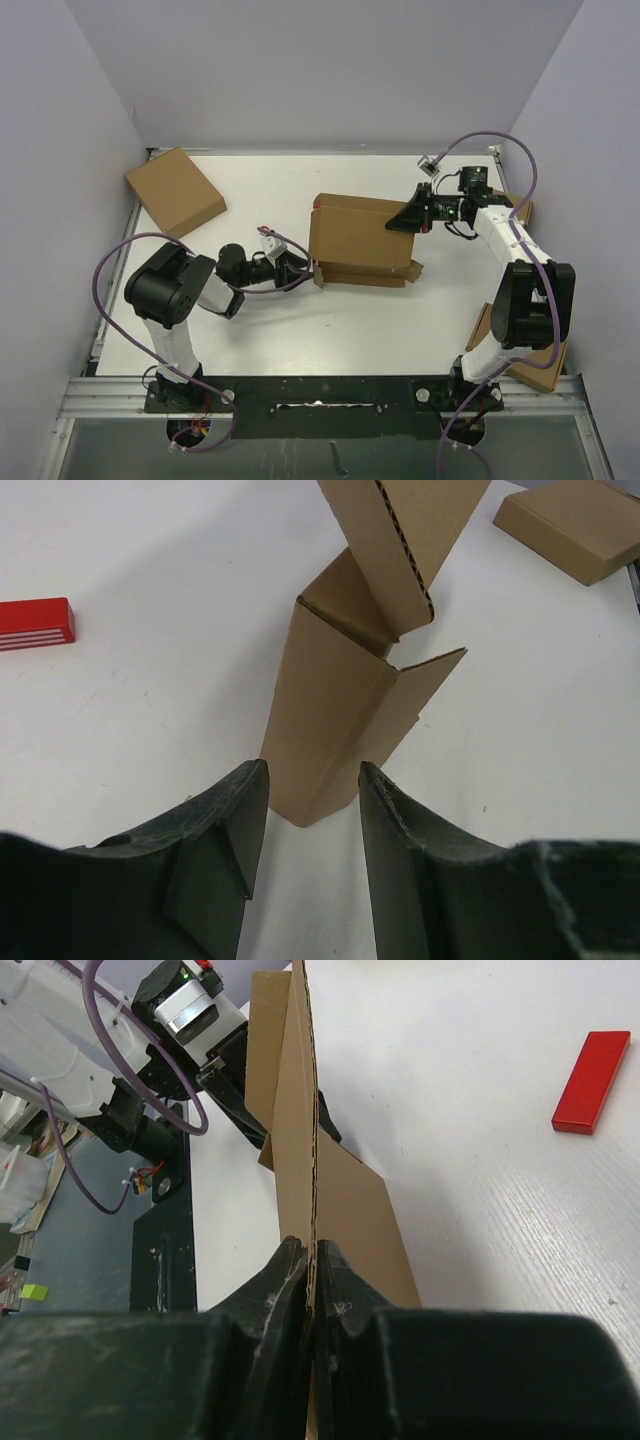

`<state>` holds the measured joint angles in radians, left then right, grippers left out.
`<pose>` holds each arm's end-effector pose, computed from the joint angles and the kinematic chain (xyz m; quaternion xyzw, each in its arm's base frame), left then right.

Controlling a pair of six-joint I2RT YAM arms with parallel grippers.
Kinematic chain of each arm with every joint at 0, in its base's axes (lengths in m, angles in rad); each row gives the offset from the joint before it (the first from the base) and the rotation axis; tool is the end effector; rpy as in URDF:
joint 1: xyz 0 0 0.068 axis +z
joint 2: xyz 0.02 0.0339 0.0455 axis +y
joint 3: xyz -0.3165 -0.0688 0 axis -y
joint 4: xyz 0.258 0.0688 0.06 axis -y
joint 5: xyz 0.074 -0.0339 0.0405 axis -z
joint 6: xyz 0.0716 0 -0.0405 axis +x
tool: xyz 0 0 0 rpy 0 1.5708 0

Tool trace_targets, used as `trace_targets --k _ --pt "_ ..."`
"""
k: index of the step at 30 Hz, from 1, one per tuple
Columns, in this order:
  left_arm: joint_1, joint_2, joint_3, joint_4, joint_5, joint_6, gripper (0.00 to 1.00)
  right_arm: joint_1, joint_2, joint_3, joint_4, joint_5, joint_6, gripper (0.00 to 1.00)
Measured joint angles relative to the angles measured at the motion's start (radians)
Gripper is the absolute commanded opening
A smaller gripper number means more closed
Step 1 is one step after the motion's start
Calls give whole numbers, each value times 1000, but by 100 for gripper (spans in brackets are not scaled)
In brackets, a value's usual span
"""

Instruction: Fold the paper box

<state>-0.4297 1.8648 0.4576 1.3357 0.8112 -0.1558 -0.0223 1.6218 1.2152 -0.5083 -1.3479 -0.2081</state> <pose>0.2838 -0.1871 0.1628 0.3582 0.6295 -0.4572 0.5161 0.3531 0.0620 0.3115 -0.2688 0.7179 0.5580 0.3179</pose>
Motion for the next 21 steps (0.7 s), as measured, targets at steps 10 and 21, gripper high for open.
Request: trace_targets --k 10,21 --pt "12 0 -8 -8 38 7 44 6 0 0 5 0 7 0" --pt "-98 0 6 -20 -177 87 33 8 0 0 30 1 13 0"
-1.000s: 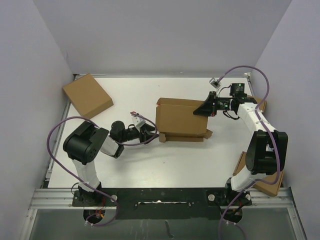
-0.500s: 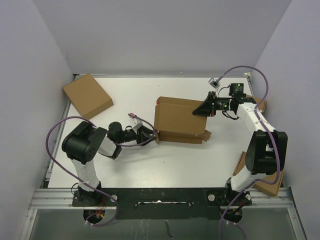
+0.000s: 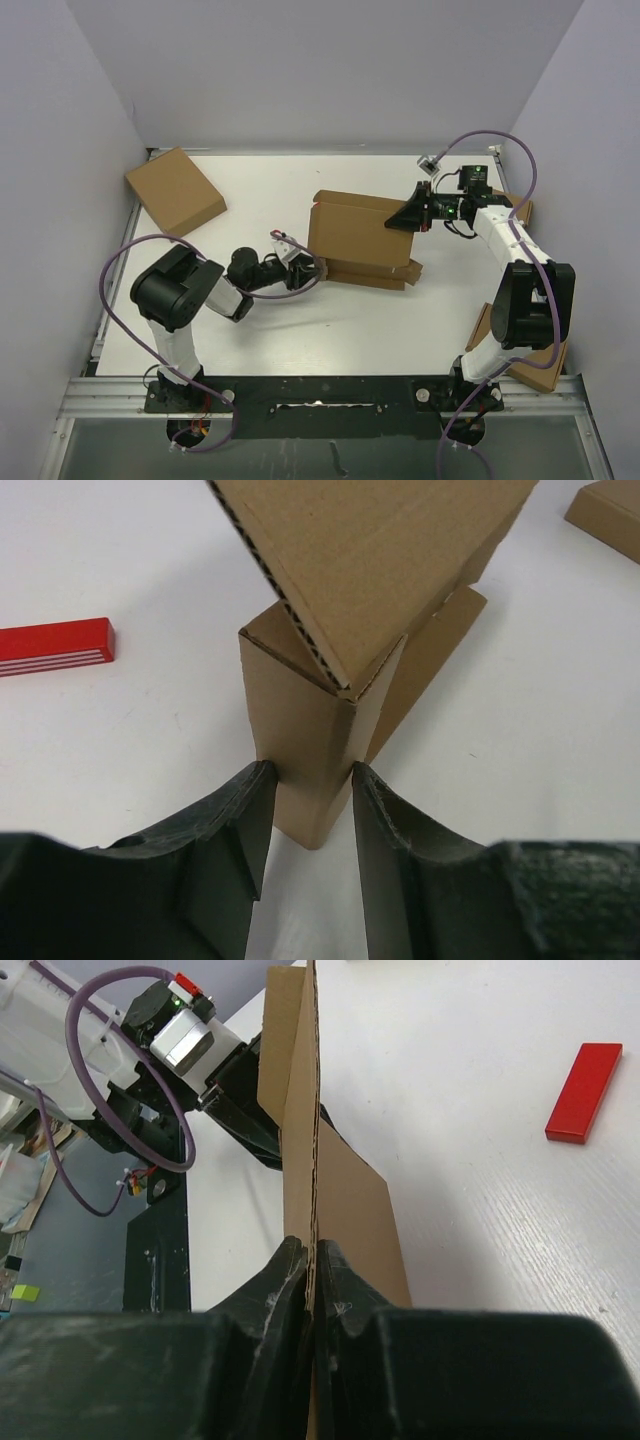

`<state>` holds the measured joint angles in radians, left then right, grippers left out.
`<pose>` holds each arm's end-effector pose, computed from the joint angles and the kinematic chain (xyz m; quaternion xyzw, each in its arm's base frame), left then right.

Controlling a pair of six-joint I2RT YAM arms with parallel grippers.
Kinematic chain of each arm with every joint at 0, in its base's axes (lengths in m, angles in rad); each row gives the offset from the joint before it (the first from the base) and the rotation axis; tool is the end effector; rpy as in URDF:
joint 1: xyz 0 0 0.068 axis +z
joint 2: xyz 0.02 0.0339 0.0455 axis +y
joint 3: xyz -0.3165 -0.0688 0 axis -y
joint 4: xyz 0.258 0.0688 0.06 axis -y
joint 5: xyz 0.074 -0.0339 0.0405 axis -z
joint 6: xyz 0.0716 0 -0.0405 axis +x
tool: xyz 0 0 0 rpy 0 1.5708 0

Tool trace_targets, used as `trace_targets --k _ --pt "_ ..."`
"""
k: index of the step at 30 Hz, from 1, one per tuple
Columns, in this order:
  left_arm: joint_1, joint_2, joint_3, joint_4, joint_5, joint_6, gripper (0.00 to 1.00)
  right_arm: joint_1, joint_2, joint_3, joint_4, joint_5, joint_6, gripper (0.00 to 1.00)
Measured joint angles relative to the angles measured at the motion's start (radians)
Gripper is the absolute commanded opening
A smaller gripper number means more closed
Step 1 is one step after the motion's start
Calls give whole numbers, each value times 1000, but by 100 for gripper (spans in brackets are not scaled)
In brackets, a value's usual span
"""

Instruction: Fold the paper box

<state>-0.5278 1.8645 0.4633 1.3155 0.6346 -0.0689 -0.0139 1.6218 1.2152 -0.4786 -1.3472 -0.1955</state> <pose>0.2771 -0.2107 0.1610 0.3646 0.6336 -0.4085 0.5465 0.3547 0.0649 0.3131 -0.2756 0.7141 0.5568 0.3227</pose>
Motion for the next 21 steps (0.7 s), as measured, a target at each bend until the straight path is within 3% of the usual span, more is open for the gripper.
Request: trace_targets --k 7,21 --pt "-32 -5 19 -43 -144 27 40 0 0 0 22 0 5 0" --pt "-122 -21 42 -112 -403 55 35 0 0 -12 90 1 75 0"
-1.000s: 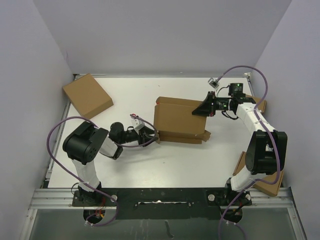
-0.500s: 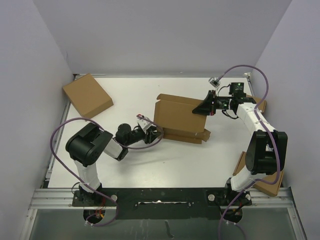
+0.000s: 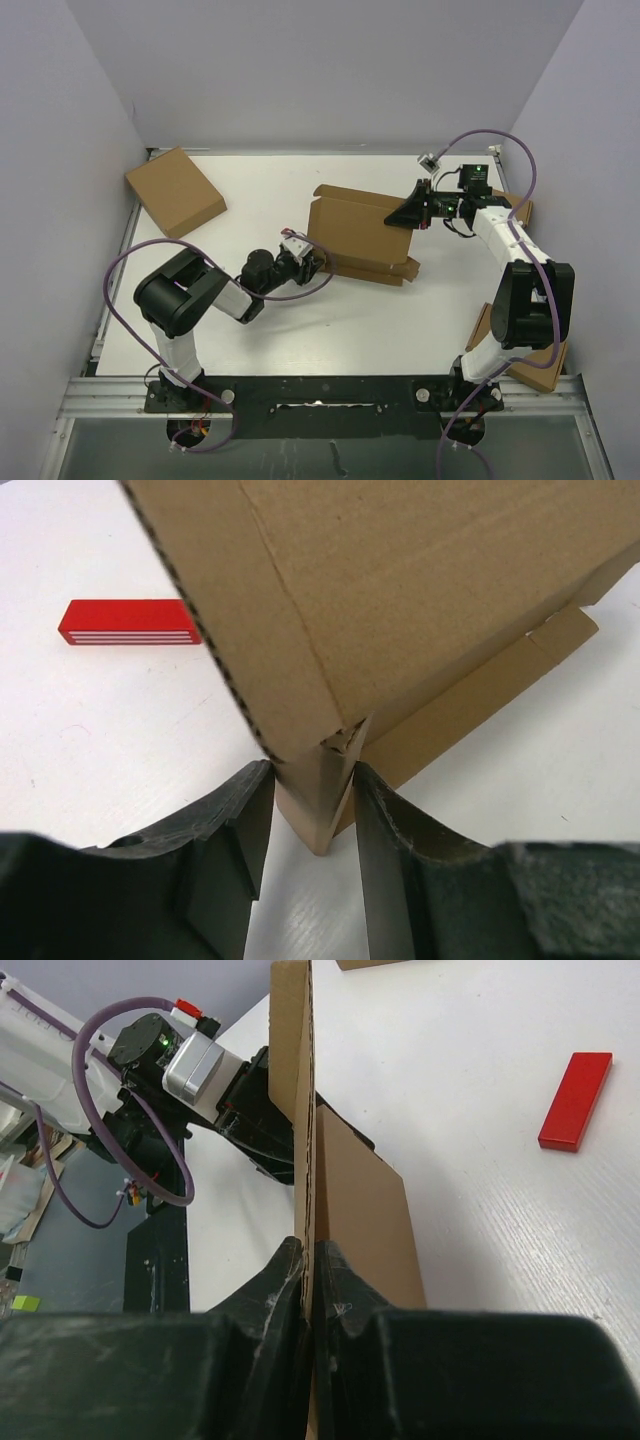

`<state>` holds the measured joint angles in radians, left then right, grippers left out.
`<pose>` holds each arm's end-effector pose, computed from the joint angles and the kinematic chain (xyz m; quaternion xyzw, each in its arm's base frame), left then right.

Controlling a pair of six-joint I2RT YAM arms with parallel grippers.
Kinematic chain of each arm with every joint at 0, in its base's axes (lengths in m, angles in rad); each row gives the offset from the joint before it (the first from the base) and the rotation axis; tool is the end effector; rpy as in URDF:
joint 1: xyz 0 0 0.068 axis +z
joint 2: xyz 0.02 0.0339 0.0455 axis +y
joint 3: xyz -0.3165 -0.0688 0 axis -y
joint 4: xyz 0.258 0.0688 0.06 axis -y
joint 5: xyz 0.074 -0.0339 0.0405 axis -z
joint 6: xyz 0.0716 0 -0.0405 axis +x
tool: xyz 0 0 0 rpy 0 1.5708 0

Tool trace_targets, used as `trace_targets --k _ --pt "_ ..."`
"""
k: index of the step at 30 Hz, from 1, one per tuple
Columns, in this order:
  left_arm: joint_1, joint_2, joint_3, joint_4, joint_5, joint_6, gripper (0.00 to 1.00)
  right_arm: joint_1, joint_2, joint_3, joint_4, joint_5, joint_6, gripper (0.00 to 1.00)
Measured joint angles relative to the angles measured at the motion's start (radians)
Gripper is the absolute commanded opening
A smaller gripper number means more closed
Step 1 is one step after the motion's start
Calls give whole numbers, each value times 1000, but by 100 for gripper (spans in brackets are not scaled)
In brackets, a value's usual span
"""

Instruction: Fold the paper box

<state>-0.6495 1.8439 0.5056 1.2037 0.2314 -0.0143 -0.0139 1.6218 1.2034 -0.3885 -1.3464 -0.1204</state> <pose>0.2812 -0.2342 0.1618 0.3058 0.6869 -0.2951 0.5896 0.3594 0.0648 0.3146 -0.2707 0.7121 0.5577 0.3296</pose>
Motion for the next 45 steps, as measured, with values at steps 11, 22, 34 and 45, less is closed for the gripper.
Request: trace_targets --k 11,22,34,45 --pt "-4 0 35 -58 -41 18 25 3 13 4 35 5 116 0" --pt "-3 -43 89 -227 -91 -31 16 18 33 48 40 96 245 0" --pt "107 -202 327 -948 56 -143 18 79 47 193 -16 339 314 0" --pt "106 -202 500 -1430 115 -138 18 78 90 86 34 397 349 0"
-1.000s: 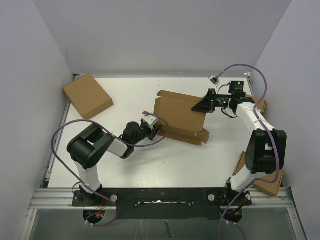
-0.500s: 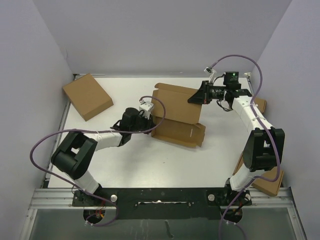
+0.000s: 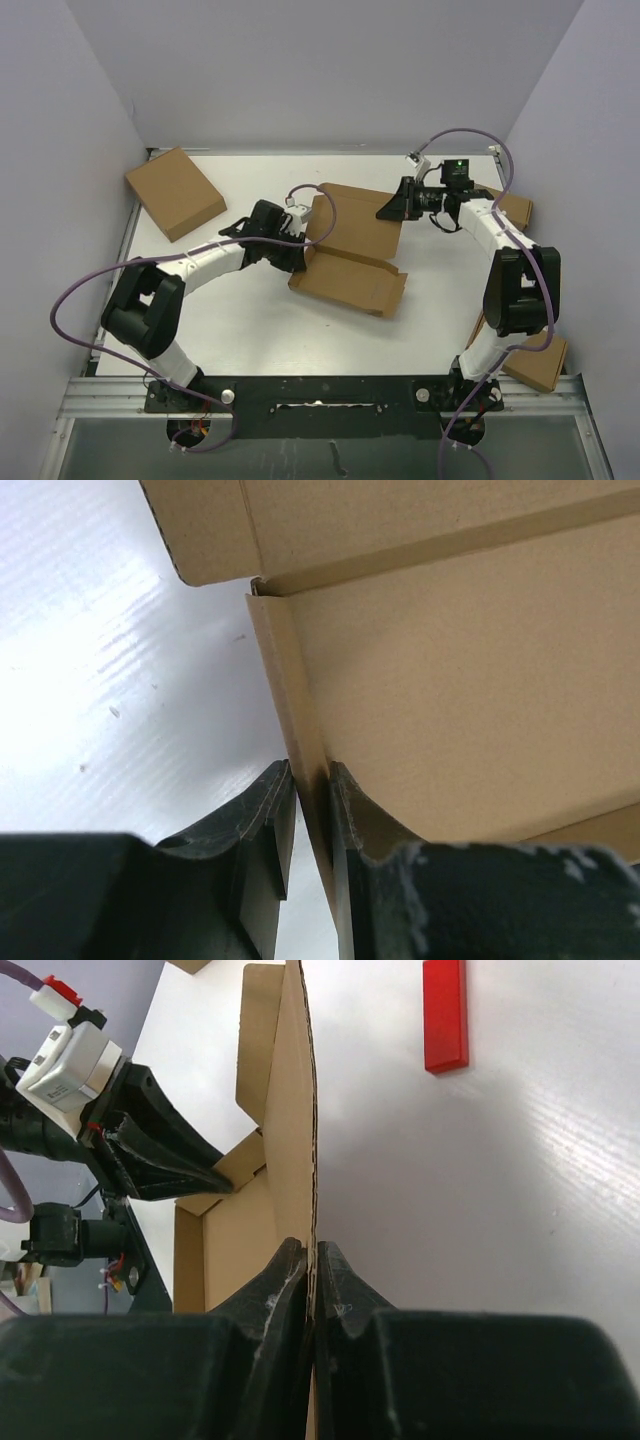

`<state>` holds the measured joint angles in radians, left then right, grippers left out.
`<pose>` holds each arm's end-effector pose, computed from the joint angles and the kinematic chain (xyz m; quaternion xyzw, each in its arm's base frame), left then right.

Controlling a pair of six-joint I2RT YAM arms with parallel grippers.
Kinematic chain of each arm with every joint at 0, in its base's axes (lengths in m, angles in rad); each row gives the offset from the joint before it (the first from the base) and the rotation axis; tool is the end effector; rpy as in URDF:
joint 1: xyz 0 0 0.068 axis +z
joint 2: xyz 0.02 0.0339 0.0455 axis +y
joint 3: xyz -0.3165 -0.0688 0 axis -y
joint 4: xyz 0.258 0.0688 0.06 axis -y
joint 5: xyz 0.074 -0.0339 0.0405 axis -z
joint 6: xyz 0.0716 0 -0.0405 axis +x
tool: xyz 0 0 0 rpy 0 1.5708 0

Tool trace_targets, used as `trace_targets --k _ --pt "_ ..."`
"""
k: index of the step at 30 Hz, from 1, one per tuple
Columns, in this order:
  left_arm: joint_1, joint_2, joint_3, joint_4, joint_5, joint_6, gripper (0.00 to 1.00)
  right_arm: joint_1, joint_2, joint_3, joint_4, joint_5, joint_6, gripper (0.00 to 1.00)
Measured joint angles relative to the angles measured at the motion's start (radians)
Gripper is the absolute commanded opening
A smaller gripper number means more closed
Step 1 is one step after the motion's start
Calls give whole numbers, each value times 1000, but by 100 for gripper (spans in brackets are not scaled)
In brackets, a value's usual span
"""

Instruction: Fold the paper box

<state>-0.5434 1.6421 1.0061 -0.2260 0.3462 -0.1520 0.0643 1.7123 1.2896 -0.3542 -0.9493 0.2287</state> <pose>0.3108 -0.2161 0.2169 0.2383 0.8946 -0.2683 0.2663 0.4025 0.0842 0.2946 -0.1087 0.8320 0.4672 0.2787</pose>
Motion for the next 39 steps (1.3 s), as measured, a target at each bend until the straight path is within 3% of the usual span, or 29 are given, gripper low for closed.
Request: trace_targets --k 12,14,20,22,32,39 --pt "-46 58 59 -122 -75 26 18 8 4 -99 80 -5 24 0" --pt "-60 60 59 -132 -101 32 0 10 4 -114 93 -5 23 0" --pt "-80 60 55 -139 -215 38 0 14 3 -154 141 -11 38 0" --pt "-93 60 40 -130 -243 42 8 16 3 -166 152 -13 41 0" --pt "-136 60 8 -87 -316 58 31 31 -20 -233 249 -45 43 0" --pt "-138 60 -3 -48 -331 28 32 67 -68 -261 285 -60 34 0"
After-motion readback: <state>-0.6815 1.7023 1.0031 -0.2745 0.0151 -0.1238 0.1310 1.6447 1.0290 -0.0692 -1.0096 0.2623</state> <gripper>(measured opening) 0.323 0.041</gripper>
